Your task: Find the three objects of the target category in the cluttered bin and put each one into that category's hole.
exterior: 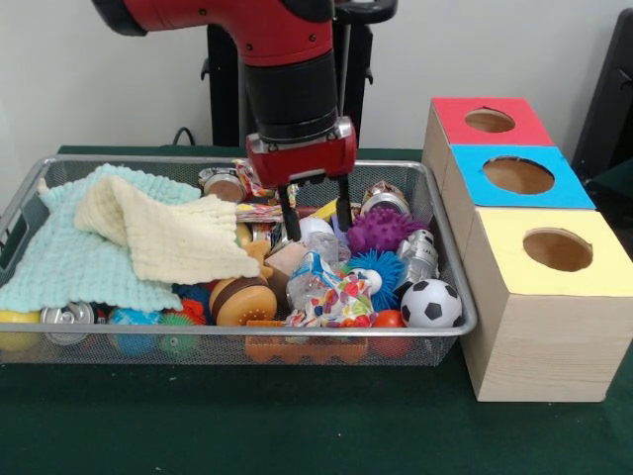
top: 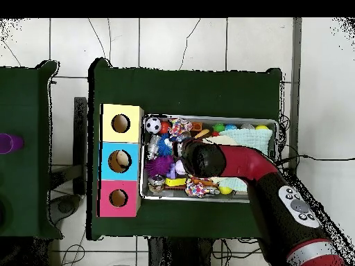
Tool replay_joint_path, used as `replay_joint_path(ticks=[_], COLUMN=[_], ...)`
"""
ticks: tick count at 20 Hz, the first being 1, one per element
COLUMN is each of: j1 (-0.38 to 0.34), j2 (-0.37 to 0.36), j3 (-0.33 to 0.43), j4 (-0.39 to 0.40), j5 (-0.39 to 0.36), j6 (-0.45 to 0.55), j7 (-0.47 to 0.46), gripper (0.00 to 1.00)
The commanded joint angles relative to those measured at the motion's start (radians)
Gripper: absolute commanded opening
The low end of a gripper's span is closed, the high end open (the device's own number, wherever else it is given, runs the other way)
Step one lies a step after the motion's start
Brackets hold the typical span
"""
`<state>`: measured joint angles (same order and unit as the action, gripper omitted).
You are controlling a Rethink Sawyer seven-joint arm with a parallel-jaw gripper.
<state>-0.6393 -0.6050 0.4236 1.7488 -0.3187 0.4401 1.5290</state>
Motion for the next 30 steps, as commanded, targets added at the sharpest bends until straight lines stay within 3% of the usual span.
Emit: replay_joint_path(ticks=[1,11,22,30], j1=[-0.032,-0.007,0.072,0.076], j2=[0.056,0.066,0.145,0.176], j3=[0.023,0.018,-0.01,-0.025], j4=[-0.112,-0.079,-0.115,-0.117], j5=[-0.083,-0.09,-0.095,-0.108], j6=[0.139,0.08,0.004,-0.06], j7=[-0.14,-0.044,0.049,0.06], gripper=[1.0,1.0,1.0,1.0])
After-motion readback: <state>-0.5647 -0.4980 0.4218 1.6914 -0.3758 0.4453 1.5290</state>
